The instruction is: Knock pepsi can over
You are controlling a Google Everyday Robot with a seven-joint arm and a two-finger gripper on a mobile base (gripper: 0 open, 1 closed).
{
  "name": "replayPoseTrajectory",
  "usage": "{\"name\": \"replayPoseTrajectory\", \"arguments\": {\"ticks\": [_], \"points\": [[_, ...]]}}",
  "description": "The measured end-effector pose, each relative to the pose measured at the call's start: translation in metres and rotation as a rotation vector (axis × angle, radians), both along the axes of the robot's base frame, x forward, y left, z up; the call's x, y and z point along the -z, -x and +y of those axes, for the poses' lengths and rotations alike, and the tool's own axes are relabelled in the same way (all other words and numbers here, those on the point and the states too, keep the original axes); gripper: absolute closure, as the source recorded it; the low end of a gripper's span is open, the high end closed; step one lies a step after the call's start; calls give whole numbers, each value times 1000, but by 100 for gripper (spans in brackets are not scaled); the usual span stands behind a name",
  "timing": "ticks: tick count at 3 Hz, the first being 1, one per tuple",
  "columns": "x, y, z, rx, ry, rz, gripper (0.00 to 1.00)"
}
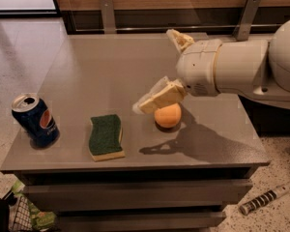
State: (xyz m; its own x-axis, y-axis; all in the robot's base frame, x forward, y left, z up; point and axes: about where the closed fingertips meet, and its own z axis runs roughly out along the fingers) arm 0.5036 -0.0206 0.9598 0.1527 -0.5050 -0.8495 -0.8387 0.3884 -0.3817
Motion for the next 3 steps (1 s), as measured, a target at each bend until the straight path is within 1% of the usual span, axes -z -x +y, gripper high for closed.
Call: {"name": "replayPoseTrajectory", "arguments": {"ticks": [1,2,3], "points": [[5,-2,42,-75,-73,49,0],[7,-4,75,-135,-112,99,0],[15,-5,113,-212,-159,135,0]]}}
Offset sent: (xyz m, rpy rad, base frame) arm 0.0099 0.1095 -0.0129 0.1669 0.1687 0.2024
